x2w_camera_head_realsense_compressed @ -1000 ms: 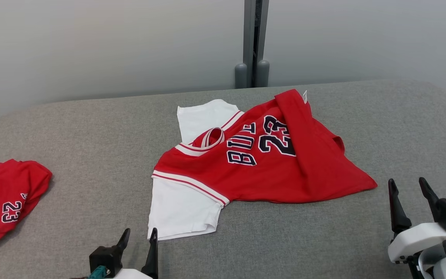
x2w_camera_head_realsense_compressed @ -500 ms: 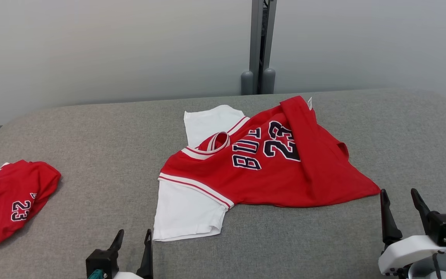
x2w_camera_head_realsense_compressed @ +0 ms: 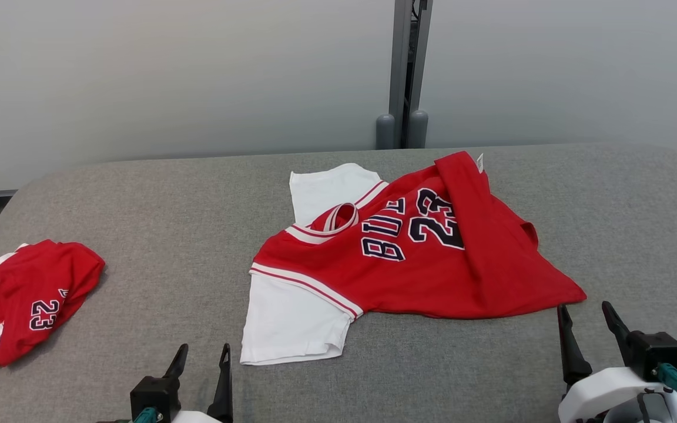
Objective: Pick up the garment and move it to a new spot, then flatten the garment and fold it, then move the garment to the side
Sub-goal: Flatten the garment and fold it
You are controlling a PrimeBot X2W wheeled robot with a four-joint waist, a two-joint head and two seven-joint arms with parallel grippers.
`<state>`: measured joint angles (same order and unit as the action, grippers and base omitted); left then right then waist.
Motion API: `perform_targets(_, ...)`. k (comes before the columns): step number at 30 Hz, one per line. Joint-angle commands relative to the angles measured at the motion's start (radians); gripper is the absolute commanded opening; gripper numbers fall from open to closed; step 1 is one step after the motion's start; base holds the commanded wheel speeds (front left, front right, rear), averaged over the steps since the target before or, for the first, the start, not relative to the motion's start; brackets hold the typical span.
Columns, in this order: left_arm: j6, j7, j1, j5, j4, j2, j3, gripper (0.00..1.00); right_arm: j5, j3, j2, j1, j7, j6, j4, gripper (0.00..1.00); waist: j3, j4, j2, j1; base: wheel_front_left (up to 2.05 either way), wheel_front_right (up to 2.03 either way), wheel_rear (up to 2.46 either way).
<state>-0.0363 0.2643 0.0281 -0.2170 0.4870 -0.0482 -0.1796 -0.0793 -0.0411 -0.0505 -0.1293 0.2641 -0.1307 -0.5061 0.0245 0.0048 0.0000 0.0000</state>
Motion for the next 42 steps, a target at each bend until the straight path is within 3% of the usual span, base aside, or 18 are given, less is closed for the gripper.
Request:
perform_targets(1, -0.006, 0.000, -0.004, 0.003, -0.004, -0.004, 0.001, 1.00, -0.004, 0.002, -0.004, 0.000, 0.000, 0.000, -0.002, 1.00, 0.000, 0.001, 0.0000, 0.0000, 0.00, 0.00, 0.00)
perform_targets(6, -0.008, 0.000, 0.000, -0.001, -0.010, -0.004, 0.002, 1.00, -0.009, 0.013, -0.003, 0.000, 0.000, 0.000, -0.006, 1.00, -0.001, 0.005, 0.0000, 0.0000, 0.00, 0.00, 0.00)
perform_targets(13, 0.036, 0.000, 0.033, -0.078, 0.023, -0.005, -0.054, 1.00, -0.009, 0.029, -0.003, -0.016, 0.000, 0.000, -0.006, 1.00, -0.042, -0.013, 0.0000, 0.0000, 0.00, 0.00, 0.00)
perform_targets(24, 0.011, 0.000, 0.103, -0.146, 0.118, -0.005, -0.083, 1.00, -0.008, 0.034, -0.011, -0.063, 0.000, 0.000, -0.003, 1.00, -0.136, -0.063, 0.0000, 0.0000, 0.00, 0.00, 0.00)
perform_targets(28, 0.024, 0.000, 0.120, -0.187, 0.158, -0.005, -0.090, 1.00, -0.009, 0.032, -0.011, -0.070, 0.000, 0.000, -0.002, 1.00, -0.151, -0.069, 0.0000, 0.0000, 0.00, 0.00, 0.00)
perform_targets(32, 0.036, 0.000, 0.126, -0.235, 0.184, -0.004, -0.089, 0.40, -0.007, 0.029, -0.012, -0.078, 0.000, 0.000, -0.003, 1.00, -0.156, -0.069, 0.0000, 0.0000, 0.00, 0.00, 0.00)
perform_targets(35, 0.046, -0.001, 0.134, -0.255, 0.202, -0.004, -0.100, 0.27, -0.005, 0.030, -0.012, -0.082, 0.000, 0.000, -0.007, 1.00, -0.156, -0.067, 0.0000, 0.0000, 0.00, 0.00, 0.00)
perform_targets(36, 0.046, -0.001, 0.135, -0.265, 0.209, -0.004, -0.102, 0.15, -0.004, 0.031, -0.011, -0.083, 0.000, 0.000, -0.008, 1.00, -0.156, -0.067, 0.0000, 0.0000, 0.00, 0.00, 0.00)
perform_targets(38, 0.045, -0.001, 0.142, -0.262, 0.219, -0.004, -0.108, 0.04, -0.005, 0.032, -0.011, -0.086, 0.000, 0.000, -0.009, 1.00, -0.156, -0.066, 0.0000, 0.0000, 0.00, 0.00, 0.00)
perform_targets(42, 0.047, -0.001, 0.143, -0.271, 0.227, -0.004, -0.113, 0.00, -0.006, 0.033, -0.011, -0.088, 0.000, 0.000, -0.009, 1.00, -0.156, -0.065, 0.0000, 0.0000, 0.00, 0.00, 0.00)
